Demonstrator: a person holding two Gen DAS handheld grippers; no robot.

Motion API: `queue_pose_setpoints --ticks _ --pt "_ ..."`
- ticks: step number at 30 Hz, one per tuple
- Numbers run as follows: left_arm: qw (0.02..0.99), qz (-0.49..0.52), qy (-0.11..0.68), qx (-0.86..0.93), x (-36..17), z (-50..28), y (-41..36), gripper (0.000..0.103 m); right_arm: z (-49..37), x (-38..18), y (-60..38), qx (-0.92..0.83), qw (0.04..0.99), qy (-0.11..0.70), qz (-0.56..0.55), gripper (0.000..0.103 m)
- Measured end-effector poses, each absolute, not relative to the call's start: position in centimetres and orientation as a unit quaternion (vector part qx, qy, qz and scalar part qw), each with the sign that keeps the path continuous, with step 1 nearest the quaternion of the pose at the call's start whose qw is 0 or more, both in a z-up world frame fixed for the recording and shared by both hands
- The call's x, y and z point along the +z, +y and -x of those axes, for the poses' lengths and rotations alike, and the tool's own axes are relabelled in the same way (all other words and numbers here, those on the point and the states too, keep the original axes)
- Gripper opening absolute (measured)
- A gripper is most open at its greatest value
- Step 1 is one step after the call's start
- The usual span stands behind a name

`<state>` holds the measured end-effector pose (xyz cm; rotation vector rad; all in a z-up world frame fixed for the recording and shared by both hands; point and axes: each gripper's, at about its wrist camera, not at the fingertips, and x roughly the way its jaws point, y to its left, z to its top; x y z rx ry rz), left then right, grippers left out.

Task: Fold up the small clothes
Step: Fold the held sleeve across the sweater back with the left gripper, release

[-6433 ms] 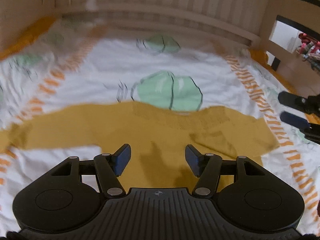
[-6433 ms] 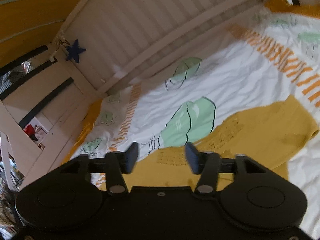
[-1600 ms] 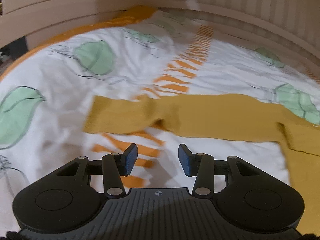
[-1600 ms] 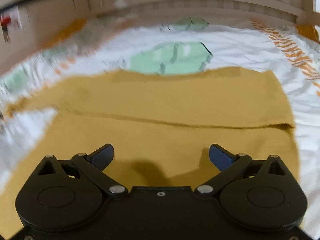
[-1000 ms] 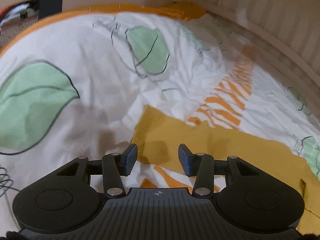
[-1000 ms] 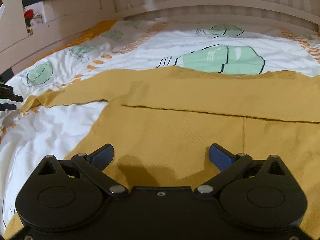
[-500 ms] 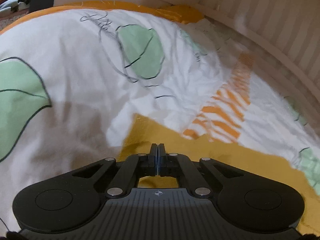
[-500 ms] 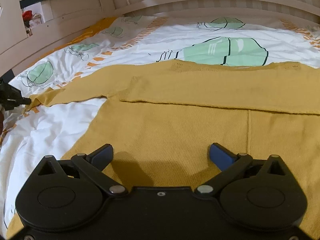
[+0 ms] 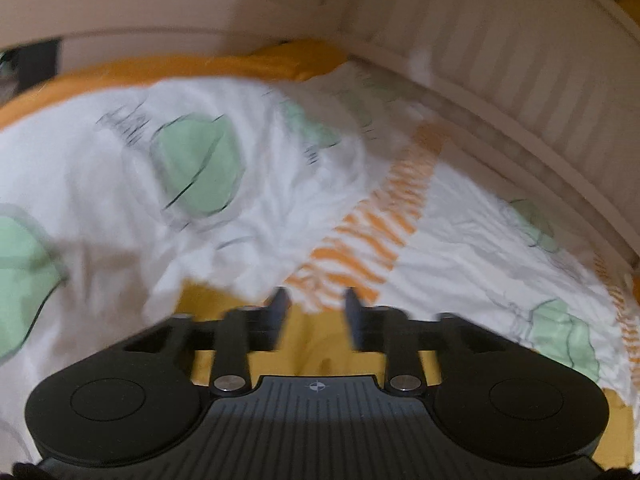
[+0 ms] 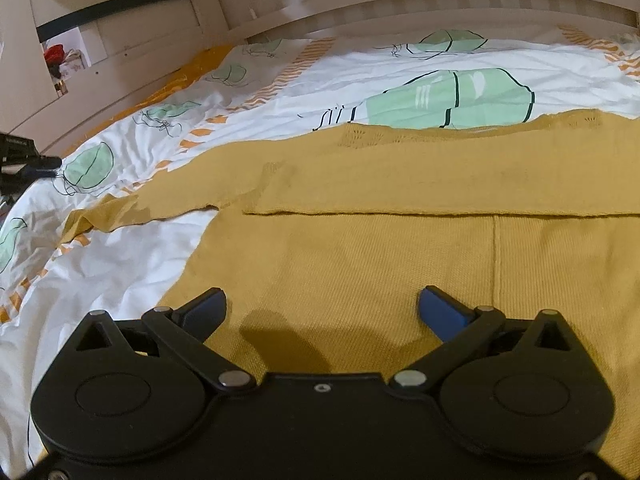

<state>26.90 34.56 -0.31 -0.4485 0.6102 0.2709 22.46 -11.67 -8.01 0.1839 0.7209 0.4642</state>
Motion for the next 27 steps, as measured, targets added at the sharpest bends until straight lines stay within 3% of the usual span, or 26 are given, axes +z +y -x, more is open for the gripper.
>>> queue_pose_setpoints --ticks 2,10,20,27 --pt "0.915 0.233 0.301 0.136 -1.5 -25.9 35.2 0.04 -22.4 -8.0 -11.7 0.225 0.906 0.349 -0.088 0.103" --pt "0.879 0.315 0.322 0.152 -6.0 -23.7 38.7 0.062 -22.4 -8.0 -11.4 0.223 0.906 0.35 -0.081 0.103" --pt "0.883 0.318 0.31 0.152 -8.5 -26.2 39.7 0.069 -22.4 -8.1 -11.0 0.221 0.907 0.352 -0.068 0.103" --pt "0.889 0.31 0.3 0.155 -8.9 -28.4 39.6 0.068 -22.5 -8.2 -11.2 0.224 0.906 0.35 -0.077 0.103"
